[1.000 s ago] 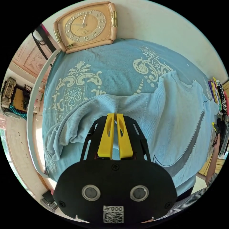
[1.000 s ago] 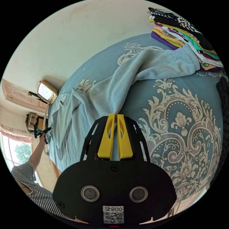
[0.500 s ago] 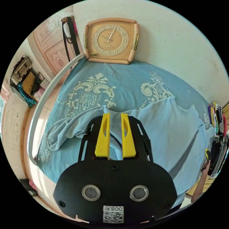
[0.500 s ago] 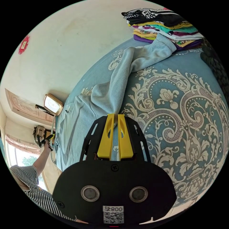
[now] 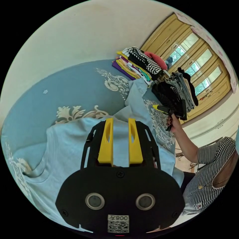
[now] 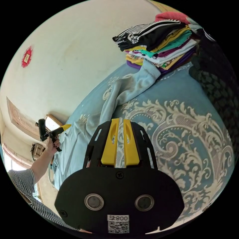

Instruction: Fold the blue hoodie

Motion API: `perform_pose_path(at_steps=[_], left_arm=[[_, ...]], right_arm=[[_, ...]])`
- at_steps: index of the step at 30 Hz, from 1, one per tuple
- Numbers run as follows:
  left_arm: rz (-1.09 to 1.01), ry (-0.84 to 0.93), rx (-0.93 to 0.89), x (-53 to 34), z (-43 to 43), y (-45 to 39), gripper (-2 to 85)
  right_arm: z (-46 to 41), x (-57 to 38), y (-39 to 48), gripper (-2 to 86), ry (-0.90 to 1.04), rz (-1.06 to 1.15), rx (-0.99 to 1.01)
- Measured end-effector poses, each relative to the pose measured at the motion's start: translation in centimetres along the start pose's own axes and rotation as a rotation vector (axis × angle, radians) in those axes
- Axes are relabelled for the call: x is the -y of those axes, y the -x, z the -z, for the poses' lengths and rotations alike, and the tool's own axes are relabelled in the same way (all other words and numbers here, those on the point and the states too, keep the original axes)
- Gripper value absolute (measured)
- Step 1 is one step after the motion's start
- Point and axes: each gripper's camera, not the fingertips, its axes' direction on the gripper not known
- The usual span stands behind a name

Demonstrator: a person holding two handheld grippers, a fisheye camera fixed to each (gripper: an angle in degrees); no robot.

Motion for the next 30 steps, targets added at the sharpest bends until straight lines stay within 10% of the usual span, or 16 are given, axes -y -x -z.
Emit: perform_pose_path(at_steps=[20, 30], left_arm=[[0.029, 0.051, -0.118, 0.9, -7.9, 2.2, 9.1], [0.129, -0.243, -0.307, -9.1, 2.6, 2.8, 10.6]], right_arm=[[-3.4, 7.4, -10.6, 3.1, -0.099, -0.241, 0.119], [-1.3, -10.3, 15.4, 1.4, -0.061, 0.426, 0.363]])
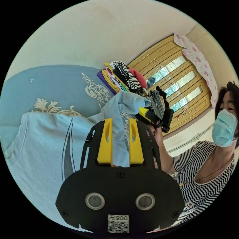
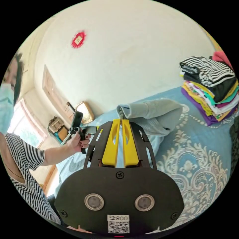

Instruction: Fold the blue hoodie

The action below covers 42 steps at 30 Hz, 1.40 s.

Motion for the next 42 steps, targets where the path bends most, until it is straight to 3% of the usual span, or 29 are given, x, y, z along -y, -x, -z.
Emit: perform_pose_path(at_steps=[3, 6, 15, 18, 20, 29, 35, 42], left_arm=[[0.080, -0.052, -0.025, -4.4, 3.9, 0.4, 12.5], [0.138, 0.031, 0.045, -7.7, 5.0, 0.9, 14.7], [0.220, 0.106, 0.132, -10.1, 6.1, 3.7, 17.8], [0.206, 0.147, 0.192, -9.8, 5.8, 3.7, 15.6], [0.199, 0.178, 0.295, -9.6, 6.0, 3.4, 8.2], [0.256, -0.149, 0.079, -14.7, 18.5, 1.7, 5.4], [0.410, -0.167, 0.091, -21.0, 24.9, 1.6, 5.1], [0.494, -0.176, 0.111, -24.3, 28.8, 0.7, 4.8]], right_arm=[[-5.5, -5.5, 6.6, 1.5, 0.137, 0.051, 0.059], [-10.4, -10.4, 9.8, 1.6, 0.266, 0.077, 0.057], [-16.6, -17.3, 11.8, 1.4, 0.345, 0.102, 0.082], [-17.7, -18.3, 12.4, 1.4, 0.361, 0.136, 0.083], [-18.2, -19.1, 12.6, 1.4, 0.359, 0.141, 0.097], [-18.5, -21.1, 16.8, 1.3, 0.225, 0.240, 0.343], [-21.2, -24.4, 22.6, 1.4, 0.301, 0.396, 0.473], [-23.8, -27.1, 23.8, 1.5, 0.360, 0.414, 0.613]])
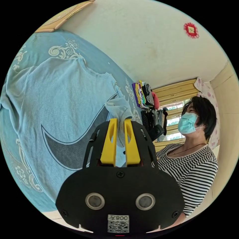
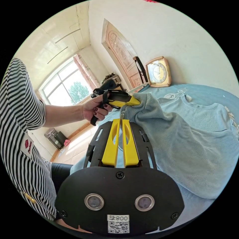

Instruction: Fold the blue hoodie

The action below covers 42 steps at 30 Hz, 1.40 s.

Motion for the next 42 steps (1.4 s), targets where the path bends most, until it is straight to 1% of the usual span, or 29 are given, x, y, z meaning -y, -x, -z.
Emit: perform_pose_path(at_steps=[5, 8, 13, 18, 23, 28, 31, 33, 34, 36, 38, 40, 42], left_arm=[[0.033, 0.023, 0.063, -0.4, 1.6, 0.3, 3.9], [0.069, 0.045, 0.107, -1.0, 2.2, 1.3, 3.4], [0.143, 0.005, 0.123, -1.9, 3.6, 3.2, 2.7], [0.116, 0.014, 0.166, -0.7, 4.6, 3.1, 2.5], [0.104, 0.050, 0.205, 0.3, 5.1, 3.6, 2.5], [0.131, 0.017, 0.239, -0.4, 6.2, 5.3, 2.5], [0.198, 0.015, 0.241, -1.2, 5.3, 7.9, 3.0], [0.254, 0.045, 0.275, -1.7, 4.5, 9.6, 3.6], [0.290, 0.035, 0.313, -2.2, 4.5, 10.2, 4.2], [0.324, 0.001, 0.329, -3.1, 5.3, 10.5, 5.7], [0.323, -0.108, 0.344, -4.1, 6.9, 9.7, 6.8], [0.246, -0.158, 0.344, -3.4, 6.8, 7.8, 7.4], [0.145, -0.132, 0.310, -1.1, 4.6, 5.8, 8.0]], right_arm=[[-2.1, -0.7, -1.0, 1.5, 0.021, -0.008, 0.041], [-3.8, -0.7, -1.5, 1.5, 0.068, 0.000, 0.067], [-6.9, -1.0, -2.6, 1.6, 0.145, -0.019, 0.077], [-8.4, -0.3, -5.0, 1.6, 0.144, -0.059, 0.068], [-9.7, 0.6, -5.7, 1.6, 0.161, -0.043, 0.034], [-11.1, 1.0, -7.5, 1.2, 0.197, -0.064, 0.035], [-11.6, 1.1, -9.2, 0.6, 0.218, -0.101, 0.055], [-11.8, 1.2, -10.6, 0.4, 0.250, -0.123, 0.062], [-11.7, 1.2, -10.9, 0.4, 0.250, -0.128, 0.060], [-9.9, 1.5, -12.6, 0.4, 0.217, -0.154, 0.031], [-7.5, 2.0, -14.1, 0.5, 0.175, -0.177, 0.032], [-3.6, 2.4, -15.8, 0.8, 0.100, -0.198, -0.026], [2.9, 2.1, -18.4, 1.5, -0.001, -0.250, -0.197]])
